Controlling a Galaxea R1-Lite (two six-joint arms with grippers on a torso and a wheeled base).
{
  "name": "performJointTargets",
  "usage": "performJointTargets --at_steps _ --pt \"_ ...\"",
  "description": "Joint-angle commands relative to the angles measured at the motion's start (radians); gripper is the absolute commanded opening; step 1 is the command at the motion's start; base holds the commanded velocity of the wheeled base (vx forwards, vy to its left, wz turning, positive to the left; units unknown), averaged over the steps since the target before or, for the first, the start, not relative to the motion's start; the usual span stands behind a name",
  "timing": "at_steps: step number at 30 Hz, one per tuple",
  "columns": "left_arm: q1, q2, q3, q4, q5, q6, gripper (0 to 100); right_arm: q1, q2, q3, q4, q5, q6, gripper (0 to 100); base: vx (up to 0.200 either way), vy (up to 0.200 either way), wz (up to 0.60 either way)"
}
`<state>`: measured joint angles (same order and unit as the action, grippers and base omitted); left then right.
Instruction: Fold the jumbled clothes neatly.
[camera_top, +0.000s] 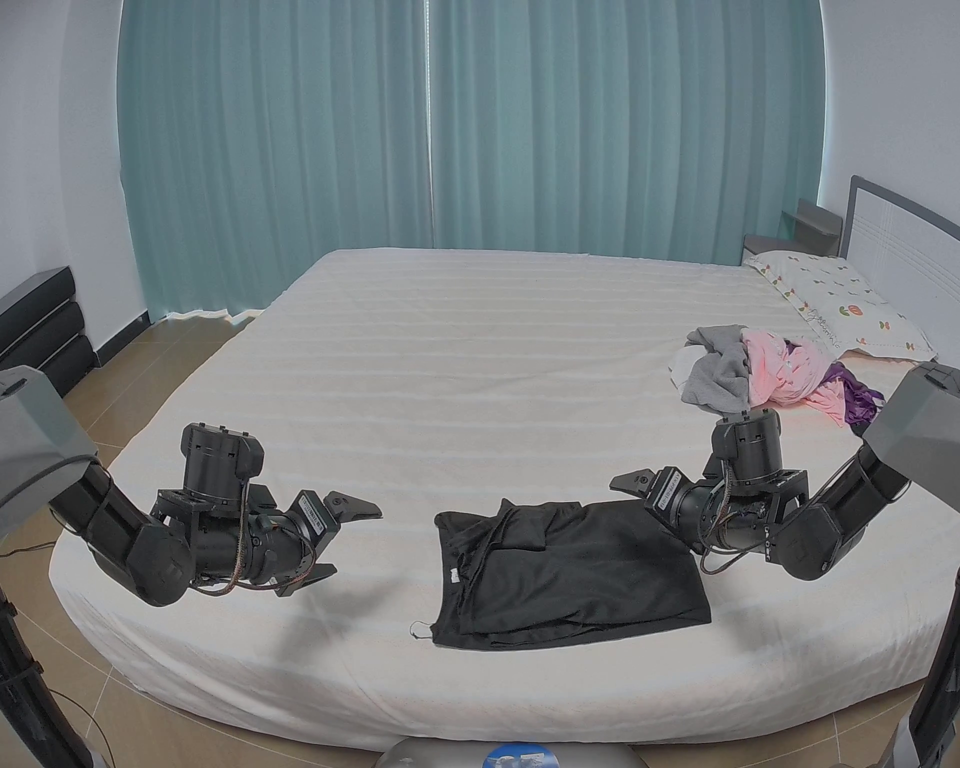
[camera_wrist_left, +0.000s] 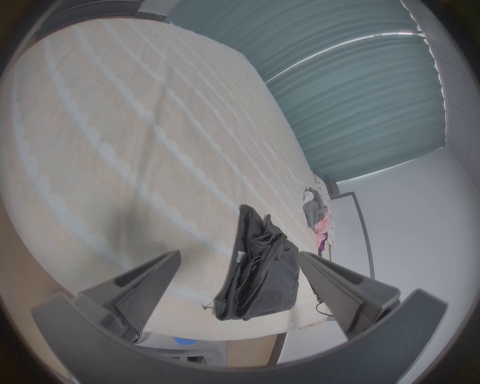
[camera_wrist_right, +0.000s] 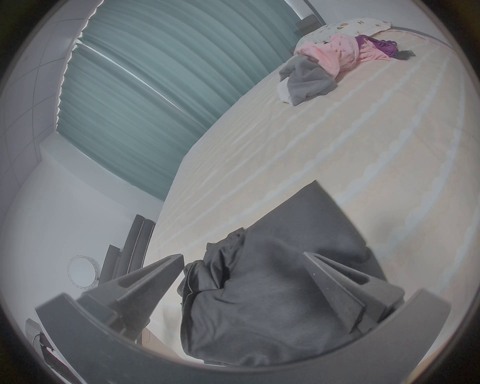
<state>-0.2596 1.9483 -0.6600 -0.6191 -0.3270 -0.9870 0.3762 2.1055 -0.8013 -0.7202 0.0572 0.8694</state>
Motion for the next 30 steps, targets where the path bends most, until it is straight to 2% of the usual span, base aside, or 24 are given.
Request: performJointTargets --at_steps 1,21,30 --pt "-0.001 -0.002 0.003 -0.001 0.000 -0.001 100 -0.005 -0.004 0.008 -0.001 0.003 0.000 100 0.000 0.000 0.00" --pt "-0.013 0.000 0.026 -0.002 0.002 0.001 100 -0.002 -0.006 0.014 -0.001 0.003 0.000 100 0.000 0.000 0.00" --pt "-0.029 -0.003 0.020 -0.002 0.003 0.002 100 -0.003 -0.006 0.019 -0.001 0.003 0.002 100 0.000 -0.200 0.00"
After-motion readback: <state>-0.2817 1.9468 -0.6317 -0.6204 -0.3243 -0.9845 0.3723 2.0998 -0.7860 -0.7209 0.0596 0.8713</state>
